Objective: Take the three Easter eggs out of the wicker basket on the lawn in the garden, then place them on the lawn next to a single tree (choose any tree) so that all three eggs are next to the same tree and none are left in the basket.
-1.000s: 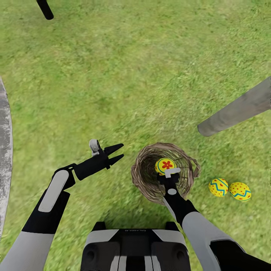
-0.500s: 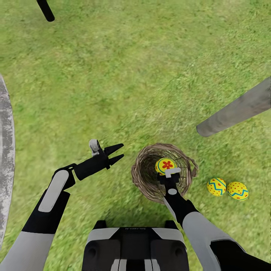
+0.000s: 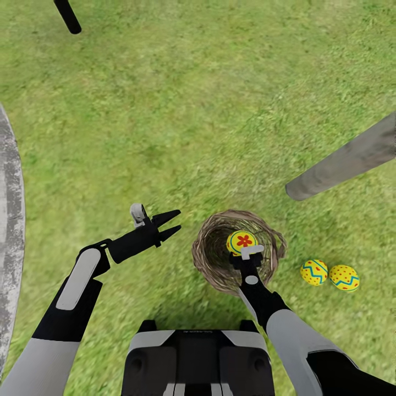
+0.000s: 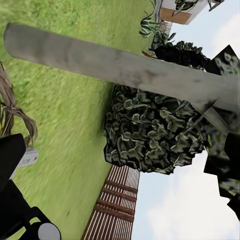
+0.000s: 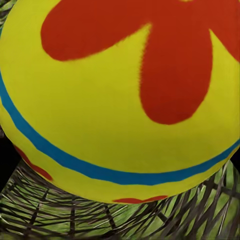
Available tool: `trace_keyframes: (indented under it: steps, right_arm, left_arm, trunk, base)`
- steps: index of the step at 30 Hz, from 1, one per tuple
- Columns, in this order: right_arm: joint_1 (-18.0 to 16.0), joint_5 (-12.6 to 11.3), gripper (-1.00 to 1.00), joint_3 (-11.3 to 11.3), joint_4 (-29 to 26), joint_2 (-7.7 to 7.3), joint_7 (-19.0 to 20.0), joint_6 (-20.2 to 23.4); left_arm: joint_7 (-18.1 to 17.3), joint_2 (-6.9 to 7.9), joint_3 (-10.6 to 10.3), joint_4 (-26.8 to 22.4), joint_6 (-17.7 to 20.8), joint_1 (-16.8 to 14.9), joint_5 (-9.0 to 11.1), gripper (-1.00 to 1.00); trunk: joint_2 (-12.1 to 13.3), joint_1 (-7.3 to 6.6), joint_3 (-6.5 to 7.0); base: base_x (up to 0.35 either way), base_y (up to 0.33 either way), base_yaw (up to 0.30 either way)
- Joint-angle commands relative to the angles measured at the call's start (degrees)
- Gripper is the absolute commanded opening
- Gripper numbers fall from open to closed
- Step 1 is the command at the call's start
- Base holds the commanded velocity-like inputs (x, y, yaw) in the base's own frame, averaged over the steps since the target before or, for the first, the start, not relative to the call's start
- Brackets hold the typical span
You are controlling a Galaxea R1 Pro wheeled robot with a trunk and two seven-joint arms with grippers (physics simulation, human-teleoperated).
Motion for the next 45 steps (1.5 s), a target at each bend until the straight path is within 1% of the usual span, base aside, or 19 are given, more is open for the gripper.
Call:
trace_keyframes:
  steps: [1,7,11,12,14,15,16,19,21,27,30,32,33,36,37,38,41,43,45]
  right_arm:
    - [0.0,0.2,-1.0,0.2,0.1,0.02,-0.3,-0.1]
    - [0.0,0.2,-1.0,0.3,-0.6,0.11,-0.5,-0.1]
    - [0.0,0.2,-1.0,0.3,-0.9,-0.1,-0.5,-0.5]
    - [0.0,0.3,-1.0,0.3,-2.1,-0.19,-0.5,-0.5]
    - [1.4,0.3,-1.0,0.4,-7.5,-0.15,-0.5,0.0]
    - [3.5,0.5,-1.0,0.4,-11.4,-0.14,-0.4,1.1]
    - [5.4,0.5,-1.0,0.4,-15.8,-0.19,-0.4,3.5]
    - [9.6,0.4,-1.0,0.4,-25.1,-0.27,-0.4,9.3]
    - [10.9,0.4,-1.0,0.4,-28.0,-0.25,-0.3,11.2]
    - [12.5,0.2,-1.0,0.3,-33.3,-0.61,0.0,16.0]
    - [14.1,0.1,-1.0,0.1,-37.8,-1.82,2.4,20.0]
    - [14.9,0.1,-1.0,-0.8,-39.8,-2.56,2.8,21.1]
    - [15.0,0.1,-1.0,-1.9,-40.2,-3.23,2.9,21.3]
    - [15.1,0.2,-1.0,-6.7,-40.6,-4.71,3.1,21.5]
    - [15.1,0.2,-1.0,-8.0,-40.7,-5.59,3.6,21.5]
    - [15.1,0.2,-1.0,-8.6,-40.9,-6.2,4.2,21.5]
    - [15.1,0.2,-1.0,-10.0,-42.0,-7.12,5.6,21.5]
    - [15.1,0.2,-1.0,-11.5,-42.2,-8.01,6.9,21.5]
    - [15.1,0.1,-1.0,-12.3,-42.1,-9.15,8.1,21.5]
  left_arm:
    - [-0.4,0.04,0.0,0.0,0.1,0.0,-0.3,1.0]
    - [-0.4,0.0,-0.1,0.0,0.0,0.0,-0.3,1.0]
    - [-0.4,0.04,-0.1,0.0,0.0,0.0,-0.3,1.0]
    - [-0.4,0.04,-0.1,0.0,0.1,0.0,-0.3,1.0]
    - [-0.4,0.04,0.0,0.0,0.1,0.0,-0.3,1.0]
    - [-0.4,0.05,0.0,0.0,0.1,0.0,-0.3,1.0]
    - [-0.4,0.05,-0.1,0.0,0.1,0.0,-0.3,1.0]
    - [-0.4,0.01,-0.1,0.0,0.1,0.0,-0.3,1.0]
    - [-0.4,-0.01,-0.1,0.0,0.1,0.0,-0.3,1.0]
    - [-0.4,0.01,-0.1,0.0,0.1,0.0,-0.3,1.0]
    - [-0.4,-0.03,-0.1,0.0,0.0,0.0,-0.3,1.0]
    - [-0.4,-0.04,-0.1,0.0,0.0,0.0,-0.3,1.0]
    - [-0.4,-0.04,-0.1,0.0,0.0,0.0,-0.3,1.0]
    - [-0.4,-0.03,-0.1,0.0,0.1,0.0,-0.3,1.0]
    - [-0.4,-0.01,-0.1,0.0,0.1,0.0,-0.3,1.0]
    - [-0.4,-0.01,-0.2,0.0,0.1,0.0,-0.3,1.0]
    - [-0.5,-0.01,-0.2,0.0,0.0,0.0,-0.3,1.0]
    - [-0.4,0.02,-0.2,0.0,0.0,0.0,-0.3,1.0]
    - [-0.4,0.04,-0.1,0.0,0.0,0.0,-0.3,1.0]
  trunk:
    - [0.4,-0.22,0.17]
    - [2.8,-1.54,1.24]
    - [4.4,-2.42,1.96]
    - [4.8,-2.64,2.14]
    - [5.6,-3.07,2.5]
    - [6.0,-3.29,2.68]
    - [6.4,-3.51,2.86]
    - [7.6,-4.17,3.4]
    - [8.4,-4.61,3.76]
    - [10.8,-5.93,4.84]
    - [12.0,-6.59,5.37]
    - [12.8,-7.03,5.73]
    - [13.2,-7.25,5.91]
    - [13.6,-7.47,6.09]
    - [13.6,-7.47,6.09]
    - [13.6,-7.47,6.09]
    - [13.6,-7.47,6.09]
    - [13.6,-7.47,6.09]
    - [13.6,-7.47,6.09]
  base:
    - [0.0,0.0,0.0]
    - [0.0,0.0,0.0]
    - [0.0,0.0,0.0]
    - [0.0,0.0,0.0]
    - [0.0,0.0,0.0]
    - [0.0,0.0,0.0]
    - [0.0,0.0,0.0]
    - [0.0,0.0,0.0]
    - [0.0,0.0,0.0]
    - [0.0,0.0,0.0]
    - [0.0,0.0,0.0]
    - [0.0,0.0,0.0]
    - [0.0,0.0,0.0]
    - [0.0,0.0,0.0]
    - [0.0,0.0,0.0]
    - [0.0,0.0,0.0]
    - [0.0,0.0,0.0]
    - [0.0,0.0,0.0]
    - [0.0,0.0,0.0]
